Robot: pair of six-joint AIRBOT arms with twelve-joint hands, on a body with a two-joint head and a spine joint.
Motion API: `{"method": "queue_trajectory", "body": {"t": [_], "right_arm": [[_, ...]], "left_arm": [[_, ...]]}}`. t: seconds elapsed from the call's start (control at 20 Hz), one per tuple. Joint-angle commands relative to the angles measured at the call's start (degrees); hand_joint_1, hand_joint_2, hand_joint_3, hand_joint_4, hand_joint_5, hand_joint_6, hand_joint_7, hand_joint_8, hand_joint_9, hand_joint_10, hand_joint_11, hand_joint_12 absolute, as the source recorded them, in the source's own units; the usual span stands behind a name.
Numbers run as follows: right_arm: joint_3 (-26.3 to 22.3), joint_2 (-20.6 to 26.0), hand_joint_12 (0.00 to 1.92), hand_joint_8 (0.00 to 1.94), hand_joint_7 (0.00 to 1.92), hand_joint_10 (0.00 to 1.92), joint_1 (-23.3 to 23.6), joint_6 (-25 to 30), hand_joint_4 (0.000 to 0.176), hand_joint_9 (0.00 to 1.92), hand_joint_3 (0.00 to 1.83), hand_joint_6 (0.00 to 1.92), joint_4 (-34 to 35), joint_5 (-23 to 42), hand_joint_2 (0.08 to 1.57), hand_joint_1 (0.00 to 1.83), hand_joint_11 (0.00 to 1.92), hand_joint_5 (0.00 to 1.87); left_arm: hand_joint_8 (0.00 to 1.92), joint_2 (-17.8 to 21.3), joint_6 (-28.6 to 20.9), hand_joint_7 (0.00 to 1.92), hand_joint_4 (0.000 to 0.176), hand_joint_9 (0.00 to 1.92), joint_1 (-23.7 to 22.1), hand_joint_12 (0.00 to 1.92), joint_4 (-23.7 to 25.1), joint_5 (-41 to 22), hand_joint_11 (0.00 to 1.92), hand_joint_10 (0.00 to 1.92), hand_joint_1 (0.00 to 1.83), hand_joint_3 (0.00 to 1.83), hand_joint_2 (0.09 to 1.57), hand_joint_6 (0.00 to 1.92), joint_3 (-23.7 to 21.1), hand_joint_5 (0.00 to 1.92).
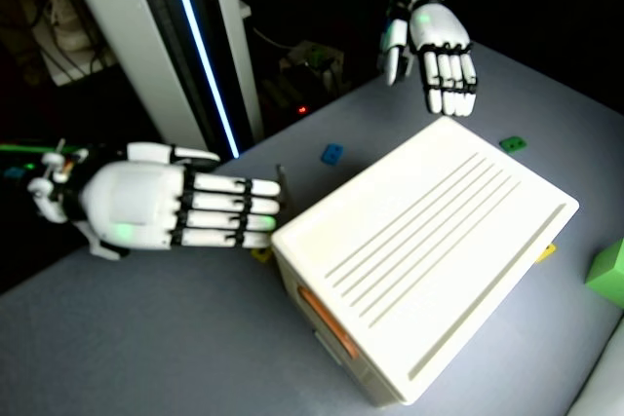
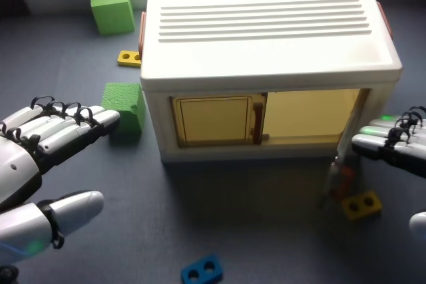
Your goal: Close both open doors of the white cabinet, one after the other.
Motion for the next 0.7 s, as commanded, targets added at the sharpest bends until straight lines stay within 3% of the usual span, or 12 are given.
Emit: {"method": "queue_trajectory", "body": {"t": [0.0, 0.2, 0.4, 0.65], "right_arm": [[0.4, -0.4, 0.00, 0.00, 0.00, 0.00, 1.0, 0.7, 0.000, 0.00, 0.01, 0.00, 0.6, 6.2, 1.52, 0.00, 0.00, 0.01], [1.8, -2.5, 0.00, 0.00, 0.00, 0.00, 3.4, 2.1, 0.000, 0.00, 0.01, 0.00, -1.2, 4.9, 1.53, 0.00, 0.00, 0.00], [3.3, -4.6, 0.01, 0.00, 0.00, 0.00, 6.1, 3.1, 0.000, 0.00, 0.01, 0.00, -2.4, 3.9, 1.53, 0.00, 0.03, 0.00], [4.1, -5.5, 0.02, 0.00, 0.00, 0.00, 8.1, 3.4, 0.000, 0.00, 0.01, 0.00, -3.3, 3.2, 1.55, 0.00, 0.06, 0.01]], "left_arm": [[0.01, 0.1, 0.0, 0.13, 0.000, 0.17, -0.1, 0.55, 0.2, -7.1, 0.00, 0.01, 0.00, 0.00, 1.43, 0.01, -0.1, 0.08], [0.00, 0.1, 0.0, 0.14, 0.000, 0.19, 0.1, 0.68, 0.0, -7.3, 0.00, 0.00, 0.00, 0.00, 1.41, 0.01, -0.1, 0.09], [0.00, 0.1, 0.0, 0.11, 0.000, 0.15, 0.1, 0.49, -0.1, -7.6, 0.00, 0.00, 0.00, 0.00, 1.42, 0.00, -0.1, 0.09], [0.00, 0.0, 0.1, 0.11, 0.000, 0.14, 0.2, 0.45, -0.1, -8.2, 0.00, 0.00, 0.00, 0.00, 1.44, 0.00, 0.2, 0.09]]}}
